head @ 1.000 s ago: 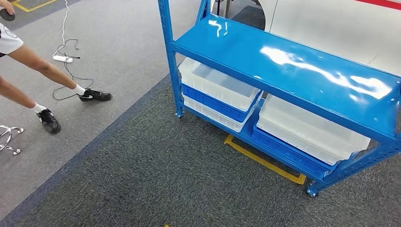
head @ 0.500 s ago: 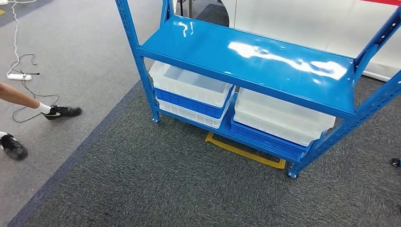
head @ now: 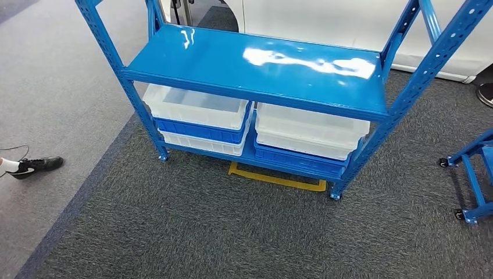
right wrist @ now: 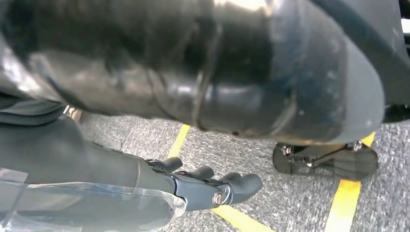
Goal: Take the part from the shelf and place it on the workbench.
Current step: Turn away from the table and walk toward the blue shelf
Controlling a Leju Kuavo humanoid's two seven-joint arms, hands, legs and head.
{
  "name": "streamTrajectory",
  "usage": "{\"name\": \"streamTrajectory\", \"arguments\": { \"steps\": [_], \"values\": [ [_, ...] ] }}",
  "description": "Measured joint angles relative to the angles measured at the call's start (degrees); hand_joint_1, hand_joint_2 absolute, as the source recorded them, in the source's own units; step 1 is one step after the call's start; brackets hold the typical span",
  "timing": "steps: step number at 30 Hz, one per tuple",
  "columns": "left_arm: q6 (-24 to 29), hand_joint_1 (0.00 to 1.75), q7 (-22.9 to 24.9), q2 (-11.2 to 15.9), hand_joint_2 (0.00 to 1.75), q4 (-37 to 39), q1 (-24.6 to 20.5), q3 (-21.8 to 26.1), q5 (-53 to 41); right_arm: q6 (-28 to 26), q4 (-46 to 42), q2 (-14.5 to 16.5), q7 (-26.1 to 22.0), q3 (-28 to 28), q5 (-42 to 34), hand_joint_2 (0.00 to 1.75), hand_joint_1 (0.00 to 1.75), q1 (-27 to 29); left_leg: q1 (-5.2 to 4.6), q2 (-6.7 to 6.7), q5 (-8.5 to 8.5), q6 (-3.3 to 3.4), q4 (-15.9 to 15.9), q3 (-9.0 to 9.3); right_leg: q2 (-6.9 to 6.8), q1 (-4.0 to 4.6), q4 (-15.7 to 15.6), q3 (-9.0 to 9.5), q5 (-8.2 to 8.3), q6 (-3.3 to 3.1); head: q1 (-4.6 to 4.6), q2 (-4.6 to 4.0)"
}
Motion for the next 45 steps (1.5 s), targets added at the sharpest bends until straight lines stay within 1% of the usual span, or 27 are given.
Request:
{"name": "streamTrajectory", "arguments": {
  "steps": [1,3,4,5,6,7,8,9,10,11,12,15,18,24,29,31,33,35,37,38,39,40,41,42,43,44,45],
  "values": [
    [0.01,0.00,0.01,-0.02,0.00,0.01,-0.06,0.00,-0.02,0.15,0.00,0.01,-0.16,0.00,0.05,0.00,0.00,0.03,0.12,-1.26,-1.08,-0.28,1.34,-0.43,0.53,-0.13,-0.19,0.06,0.17,-0.36,-0.01,0.00],
    [0.07,0.00,0.02,-0.05,0.00,0.03,0.15,0.02,-0.04,0.52,0.00,0.04,-0.42,0.00,0.20,0.00,0.00,-0.01,0.30,-4.45,-4.66,-0.62,7.38,-3.17,1.61,-0.23,-0.33,0.02,0.38,-0.85,-0.02,0.00],
    [0.11,0.00,0.02,-0.04,0.00,0.04,0.31,0.03,-0.04,0.66,0.01,0.05,-0.52,0.00,0.29,0.00,0.00,-0.01,0.32,-5.32,-6.45,-0.67,11.36,-5.14,2.27,-0.15,-0.28,-0.08,0.42,-1.00,-0.03,0.00],
    [0.18,0.00,0.03,-0.02,0.00,0.04,0.45,0.05,-0.04,0.75,0.01,0.07,-0.62,0.00,0.37,0.00,0.00,0.00,0.33,-5.65,-7.43,-0.68,14.49,-6.78,2.92,-0.06,-0.21,-0.14,0.42,-1.07,-0.02,0.00],
    [0.26,0.00,0.03,-0.01,0.00,0.05,0.57,0.07,-0.04,0.76,0.01,0.07,-0.73,0.00,0.43,0.00,0.00,0.05,0.32,-5.78,-7.24,-0.62,15.94,-7.70,3.51,0.03,-0.12,-0.14,0.39,-1.14,-0.03,0.00],
    [0.33,0.00,0.03,-0.01,0.00,0.05,0.62,0.08,-0.03,0.73,0.01,0.07,-0.89,0.00,0.46,0.00,0.00,0.11,0.32,-5.84,-5.83,-0.46,15.13,-7.63,4.05,0.12,-0.01,-0.09,0.32,-1.18,-0.03,0.00],
    [0.38,0.00,0.04,-0.01,0.00,0.06,0.64,0.09,-0.03,0.67,0.01,0.07,-1.08,0.00,0.47,0.00,0.00,0.17,0.30,-5.91,-3.71,-0.23,12.51,-6.71,4.46,0.20,0.08,0.01,0.25,-1.20,-0.02,0.00],
    [0.42,0.00,0.04,0.00,0.00,0.07,0.60,0.11,-0.03,0.61,0.01,0.11,-1.32,0.00,0.47,0.00,0.00,0.24,0.22,-6.20,-1.37,0.16,8.54,-5.20,4.81,0.24,0.14,0.11,0.16,-1.20,-0.02,-0.01],
    [0.44,0.00,0.05,0.02,0.00,0.07,0.53,0.13,-0.03,0.54,0.01,0.16,-1.52,0.00,0.47,0.00,0.00,0.26,0.11,-6.56,0.27,0.53,4.84,-3.79,5.10,0.37,0.25,0.14,0.07,-1.07,-0.01,-0.01],
    [0.45,0.00,0.05,0.04,0.00,0.07,0.46,0.14,-0.03,0.48,0.01,0.20,-1.66,0.00,0.47,0.00,0.00,0.25,-0.01,-6.89,1.17,0.79,2.28,-2.84,5.29,0.42,0.32,0.07,0.03,-0.88,-0.01,-0.01],
    [0.46,0.00,0.05,0.05,0.00,0.07,0.39,0.15,-0.03,0.44,0.01,0.25,-1.72,0.00,0.47,0.00,0.00,0.26,-0.09,-7.19,1.54,0.81,0.66,-2.30,5.37,0.51,0.41,-0.05,-0.07,-0.80,-0.01,-0.01],
    [0.48,0.00,0.05,0.05,0.00,0.07,0.38,0.19,-0.03,0.37,0.01,0.24,-1.70,0.00,0.44,0.00,0.00,0.31,-0.26,-7.28,1.61,0.44,0.10,-2.24,5.35,0.47,0.53,-0.15,-0.18,-0.68,0.01,0.00],
    [0.52,0.00,0.05,0.07,0.00,0.07,0.43,0.34,-0.03,0.37,0.01,0.23,-1.70,0.00,0.39,0.00,0.00,0.30,-0.50,-7.28,1.63,0.74,0.11,-2.19,5.36,0.25,0.38,-0.04,-0.08,-0.48,0.02,0.00],
    [0.59,0.00,0.08,0.06,0.00,0.07,0.34,0.85,-0.03,0.35,0.01,0.23,-1.70,0.00,0.38,0.00,0.00,0.30,-0.63,-7.29,1.56,0.99,0.18,-2.17,5.37,0.07,0.19,0.03,-0.05,-0.02,0.01,0.00],
    [0.66,0.00,0.19,0.05,0.00,0.07,0.35,1.09,-0.11,0.33,0.01,0.23,-1.70,0.00,0.38,0.00,0.00,0.30,-0.63,-7.29,1.53,1.06,0.22,-2.17,5.36,-0.06,0.18,0.03,-0.07,0.03,0.01,0.00],
    [0.71,0.00,0.23,0.10,0.00,0.07,0.32,1.12,-0.22,0.33,0.01,0.26,-1.70,0.00,0.39,0.00,0.00,0.31,-0.77,-7.27,1.44,1.43,0.42,-2.21,5.45,-0.22,-0.03,0.05,0.05,0.43,0.01,-0.01],
    [0.75,0.00,0.26,0.13,0.00,0.07,0.25,1.12,-0.37,0.32,0.00,0.29,-1.70,0.00,0.41,0.00,0.00,0.31,-0.65,-7.14,1.76,2.21,-0.17,-1.93,5.59,-0.20,-0.41,0.17,0.24,1.03,0.00,-0.01],
    [0.76,0.00,0.27,0.07,0.00,0.07,0.21,1.12,-0.49,0.29,0.00,0.27,-1.70,0.00,0.43,0.00,0.00,0.29,-0.11,-6.67,2.63,2.86,-1.93,-1.03,4.63,0.09,0.72,-0.25,-0.70,1.36,0.03,-0.01],
    [0.80,0.00,0.27,0.03,0.00,0.07,0.31,1.12,-0.59,0.15,0.00,0.25,-1.70,0.00,0.45,0.00,0.00,0.27,0.22,-6.00,3.11,3.14,-3.00,-0.41,3.08,-0.10,5.89,-2.75,-3.78,1.77,0.07,-0.01],
    [0.84,0.00,0.27,0.03,0.00,0.07,0.40,1.13,-0.63,0.05,-0.01,0.25,-1.70,0.00,0.46,0.00,0.00,0.25,0.28,-5.70,3.08,3.12,-3.08,-0.37,2.63,-0.45,9.56,-4.65,-5.57,2.08,0.07,0.00],
    [0.87,0.00,0.27,0.03,0.00,0.08,0.48,1.13,-0.67,-0.05,-0.01,0.24,-1.70,0.00,0.46,0.00,0.00,0.25,0.37,-5.42,2.96,2.97,-3.06,-0.35,2.38,-0.84,12.75,-6.33,-6.73,2.43,0.07,0.00],
    [0.92,0.00,0.27,0.03,0.00,0.08,0.53,1.14,-0.70,-0.15,-0.01,0.23,-1.70,0.00,0.47,0.00,0.00,0.28,0.55,-5.19,2.76,2.68,-2.96,-0.27,2.21,-1.27,14.29,-7.19,-6.77,2.83,0.06,0.00],
    [0.94,0.00,0.27,0.03,0.00,0.09,0.55,1.14,-0.72,-0.20,-0.02,0.22,-1.70,-0.01,0.47,0.00,0.00,0.33,0.83,-5.04,2.49,2.27,-2.76,-0.16,2.04,-1.70,13.74,-6.95,-5.68,3.28,0.07,-0.01],
    [0.95,0.00,0.27,0.02,0.00,0.09,0.55,1.14,-0.73,-0.22,-0.02,0.20,-1.70,-0.01,0.47,0.00,0.00,0.37,1.21,-4.95,2.13,1.72,-2.42,-0.02,1.82,-2.12,11.02,-5.56,-3.69,3.78,0.07,-0.01],
    [0.97,0.00,0.27,0.03,0.00,0.09,0.55,1.14,-0.76,-0.22,-0.01,0.19,-1.70,-0.02,0.47,0.00,0.00,0.41,1.55,-4.89,1.63,1.05,-1.88,0.07,1.55,-2.52,7.20,-3.61,-1.83,4.34,0.08,-0.01],
    [1.00,0.00,0.27,0.14,0.00,0.10,0.52,1.15,-0.80,-0.19,0.01,0.22,-1.70,-0.02,0.47,0.00,0.00,0.41,1.69,-4.85,1.03,0.32,-1.20,0.01,1.50,-2.64,4.03,-1.99,-0.71,4.56,0.11,-0.01],
    [1.03,0.00,0.27,0.23,0.00,0.10,0.50,1.15,-0.84,-0.16,0.02,0.23,-1.70,-0.01,0.48,0.00,0.00,0.39,1.72,-4.82,0.55,-0.33,-0.66,-0.09,1.55,-2.68,2.07,-0.97,-0.31,4.38,0.10,0.00]
  ]
}}
